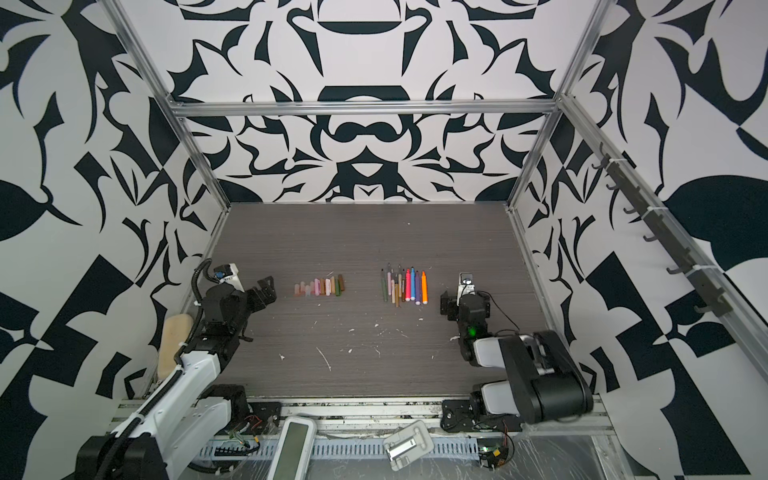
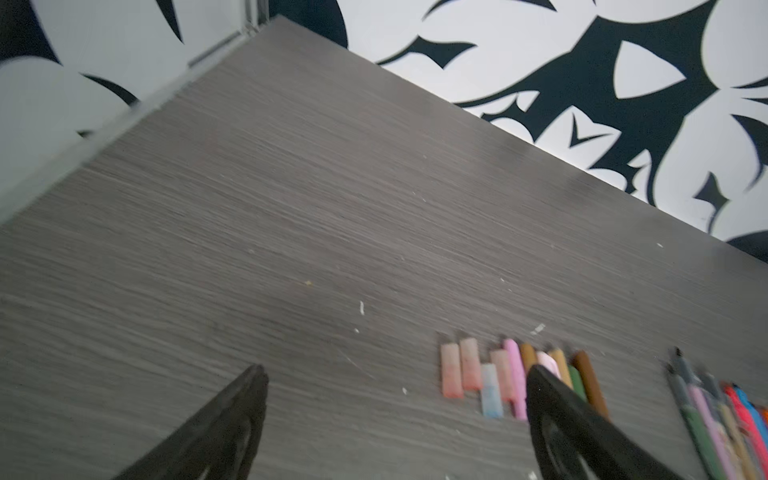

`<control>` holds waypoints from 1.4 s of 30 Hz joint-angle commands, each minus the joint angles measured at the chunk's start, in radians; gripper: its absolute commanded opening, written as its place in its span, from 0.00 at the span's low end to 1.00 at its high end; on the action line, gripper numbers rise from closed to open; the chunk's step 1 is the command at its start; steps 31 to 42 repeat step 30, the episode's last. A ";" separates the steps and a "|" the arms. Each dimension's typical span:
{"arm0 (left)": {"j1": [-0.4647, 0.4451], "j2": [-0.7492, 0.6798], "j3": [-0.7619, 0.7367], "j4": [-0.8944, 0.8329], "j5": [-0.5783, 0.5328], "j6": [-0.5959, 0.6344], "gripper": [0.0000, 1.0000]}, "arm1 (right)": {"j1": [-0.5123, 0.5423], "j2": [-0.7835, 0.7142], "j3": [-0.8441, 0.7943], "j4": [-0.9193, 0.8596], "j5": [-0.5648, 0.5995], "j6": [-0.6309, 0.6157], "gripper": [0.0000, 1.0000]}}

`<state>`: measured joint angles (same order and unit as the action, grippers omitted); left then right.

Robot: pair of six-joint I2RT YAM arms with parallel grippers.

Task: Open the pen caps

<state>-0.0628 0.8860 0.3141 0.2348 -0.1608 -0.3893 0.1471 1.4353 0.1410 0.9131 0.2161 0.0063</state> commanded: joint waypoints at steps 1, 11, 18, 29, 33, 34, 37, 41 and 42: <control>-0.001 0.001 -0.050 0.275 -0.153 0.098 0.99 | 0.008 0.156 -0.018 0.504 0.012 -0.064 1.00; -0.004 0.368 -0.176 0.853 -0.261 0.249 0.99 | 0.004 0.127 0.185 0.073 0.171 0.003 1.00; 0.027 0.740 -0.034 0.982 -0.266 0.340 0.99 | 0.003 0.130 0.192 0.066 0.134 -0.020 1.00; 0.092 0.671 0.042 0.719 -0.181 0.254 0.99 | -0.038 0.124 0.198 0.039 0.057 0.003 1.00; 0.092 0.659 0.046 0.692 -0.181 0.247 0.99 | -0.034 0.123 0.197 0.044 0.077 0.002 1.00; 0.092 0.659 0.046 0.692 -0.181 0.247 0.99 | -0.034 0.123 0.197 0.044 0.077 0.002 1.00; 0.092 0.659 0.046 0.692 -0.181 0.247 0.99 | -0.034 0.123 0.197 0.044 0.077 0.002 1.00; 0.092 0.659 0.046 0.692 -0.181 0.247 0.99 | -0.034 0.123 0.197 0.044 0.077 0.002 1.00; 0.092 0.659 0.046 0.692 -0.181 0.247 0.99 | -0.034 0.123 0.197 0.044 0.077 0.002 1.00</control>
